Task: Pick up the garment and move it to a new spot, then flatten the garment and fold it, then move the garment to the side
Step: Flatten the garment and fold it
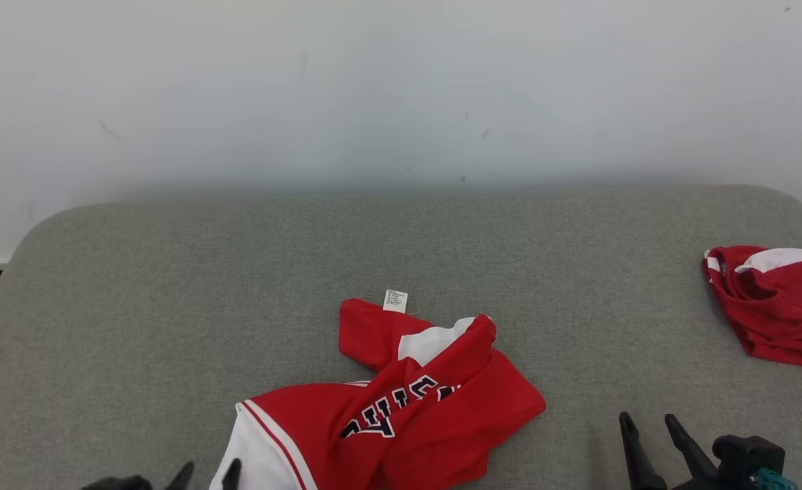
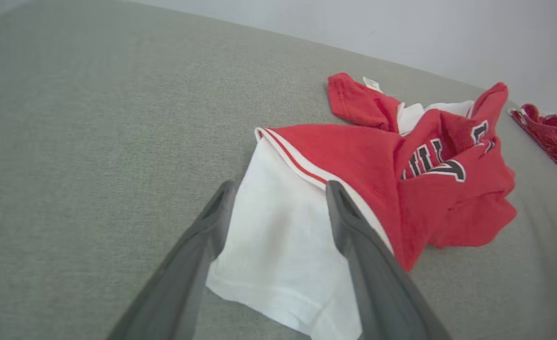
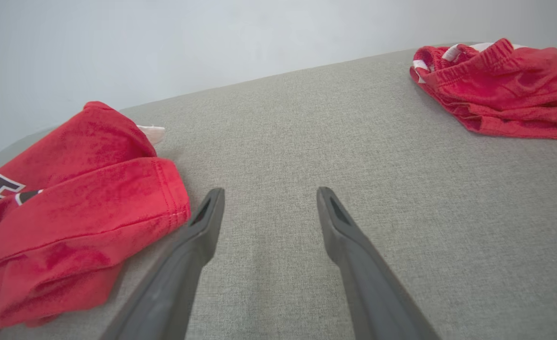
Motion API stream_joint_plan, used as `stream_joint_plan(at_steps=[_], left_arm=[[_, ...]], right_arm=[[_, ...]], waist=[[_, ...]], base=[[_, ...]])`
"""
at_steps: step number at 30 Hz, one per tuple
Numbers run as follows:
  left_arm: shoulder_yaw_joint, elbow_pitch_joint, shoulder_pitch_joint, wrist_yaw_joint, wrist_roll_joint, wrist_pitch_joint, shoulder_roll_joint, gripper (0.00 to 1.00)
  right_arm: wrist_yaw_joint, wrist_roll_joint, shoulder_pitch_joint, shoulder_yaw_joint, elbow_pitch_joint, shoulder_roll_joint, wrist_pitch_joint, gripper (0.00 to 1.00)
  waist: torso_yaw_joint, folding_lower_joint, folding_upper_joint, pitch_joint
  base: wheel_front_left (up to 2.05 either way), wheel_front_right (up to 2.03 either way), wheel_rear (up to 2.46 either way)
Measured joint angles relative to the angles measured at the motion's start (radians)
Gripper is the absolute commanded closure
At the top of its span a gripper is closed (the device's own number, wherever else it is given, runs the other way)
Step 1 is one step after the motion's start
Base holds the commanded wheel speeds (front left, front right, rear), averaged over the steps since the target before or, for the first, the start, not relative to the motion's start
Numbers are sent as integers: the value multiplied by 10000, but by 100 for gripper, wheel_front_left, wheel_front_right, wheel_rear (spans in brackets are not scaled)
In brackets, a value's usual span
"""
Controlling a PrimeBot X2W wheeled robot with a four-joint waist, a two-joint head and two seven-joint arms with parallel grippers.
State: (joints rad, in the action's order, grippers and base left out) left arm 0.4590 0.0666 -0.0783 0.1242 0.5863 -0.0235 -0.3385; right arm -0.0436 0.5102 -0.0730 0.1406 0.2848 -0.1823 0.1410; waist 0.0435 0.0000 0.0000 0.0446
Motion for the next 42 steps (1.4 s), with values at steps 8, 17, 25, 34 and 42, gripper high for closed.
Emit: stream_joint_plan(at_steps=[8,17,25,34,42], left_arm=[[-644,594,-26,0,-73,-646,-33,0],[-382,980,9,0,134,-1356,290,0],[-211,1467,417,-4,180,-1801,360,0],[98,2128,969,-140,215,-2107,746,0],[98,2901,1102,-280,458,-2125,1030,100]], right_arm=[[295,-178,686,554,81,29,-217,0],[637,-207,1552,1070,1045,100,-918,0],[890,-173,2268,1239,2213,324,-1419,0],[1026,12,2661,1331,3417,587,-1674,0],[1220,52,2967,1482,4268,782,-1580,100]], waist=[[109,1,0,-38],[267,1,0,-118],[559,1,0,-177],[862,1,0,-248],[951,1,0,-298]], base=[[0,0,0],[0,0,0],[0,0,0],[0,0,0],[0,0,0]])
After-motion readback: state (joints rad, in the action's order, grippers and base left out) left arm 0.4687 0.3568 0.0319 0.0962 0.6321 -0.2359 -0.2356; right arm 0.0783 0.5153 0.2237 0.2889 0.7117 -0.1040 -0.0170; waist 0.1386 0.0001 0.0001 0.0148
